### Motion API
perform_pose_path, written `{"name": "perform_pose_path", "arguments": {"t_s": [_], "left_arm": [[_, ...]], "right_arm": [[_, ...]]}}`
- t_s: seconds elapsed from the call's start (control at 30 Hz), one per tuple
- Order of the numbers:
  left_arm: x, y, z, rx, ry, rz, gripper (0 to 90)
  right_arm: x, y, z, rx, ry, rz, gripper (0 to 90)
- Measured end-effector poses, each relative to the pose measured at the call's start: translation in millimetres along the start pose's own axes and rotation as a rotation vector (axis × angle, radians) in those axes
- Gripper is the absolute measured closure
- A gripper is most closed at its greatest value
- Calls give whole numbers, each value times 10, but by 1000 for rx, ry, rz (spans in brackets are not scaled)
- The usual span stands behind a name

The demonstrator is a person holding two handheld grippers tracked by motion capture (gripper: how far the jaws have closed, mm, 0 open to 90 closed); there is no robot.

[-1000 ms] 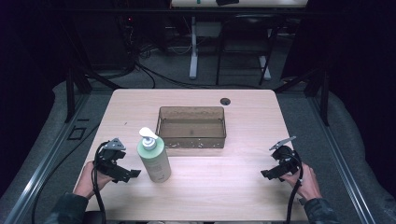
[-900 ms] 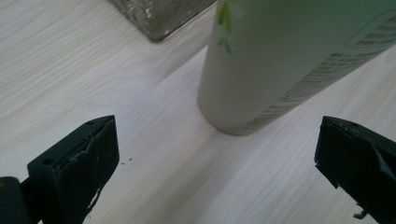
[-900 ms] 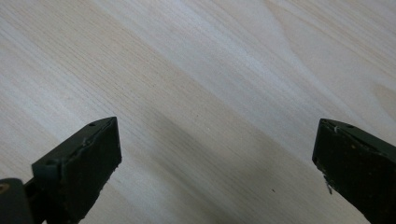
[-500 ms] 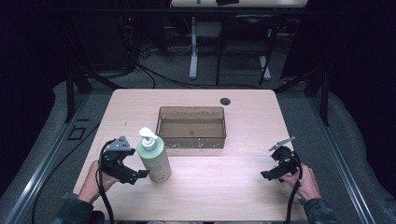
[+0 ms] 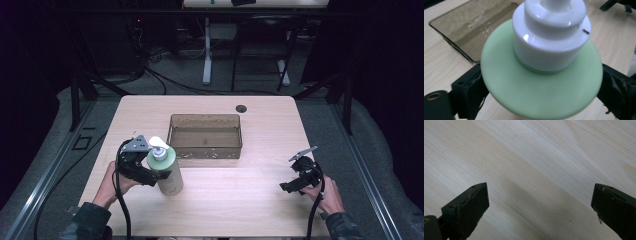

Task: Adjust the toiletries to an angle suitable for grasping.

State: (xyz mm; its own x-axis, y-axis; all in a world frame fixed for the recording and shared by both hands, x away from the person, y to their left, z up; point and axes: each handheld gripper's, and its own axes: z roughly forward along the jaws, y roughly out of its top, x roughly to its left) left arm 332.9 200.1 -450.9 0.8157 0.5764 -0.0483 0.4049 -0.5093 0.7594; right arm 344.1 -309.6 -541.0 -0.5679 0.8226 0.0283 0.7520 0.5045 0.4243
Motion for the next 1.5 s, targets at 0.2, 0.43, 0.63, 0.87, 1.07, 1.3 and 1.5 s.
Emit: {"name": "perform_pose_path", "arguments": {"t_s": [0.2, 0.43, 0.63, 0.87, 1.07, 1.3, 1.5], "left_arm": [[-11, -8, 3, -11, 11, -2, 117], [-62, 1, 43, -31, 74, -39, 122], [-99, 45, 106, -40, 132, -82, 122], [-99, 80, 150, -45, 157, -102, 119], [-81, 73, 117, -35, 139, -79, 107], [-48, 112, -5, -24, 109, -61, 26], [-4, 184, -118, 22, 72, -30, 0]], "right_arm": [[3, 3, 0, 0, 0, 0, 12], [0, 3, 8, 1, -7, -4, 12], [0, 4, 8, 2, -7, -5, 12], [0, 4, 9, -1, -5, -5, 12], [-3, 5, -5, -5, 2, 0, 12], [-1, 4, -4, -4, 6, 1, 11], [-1, 4, -5, -5, 10, -3, 11]]}}
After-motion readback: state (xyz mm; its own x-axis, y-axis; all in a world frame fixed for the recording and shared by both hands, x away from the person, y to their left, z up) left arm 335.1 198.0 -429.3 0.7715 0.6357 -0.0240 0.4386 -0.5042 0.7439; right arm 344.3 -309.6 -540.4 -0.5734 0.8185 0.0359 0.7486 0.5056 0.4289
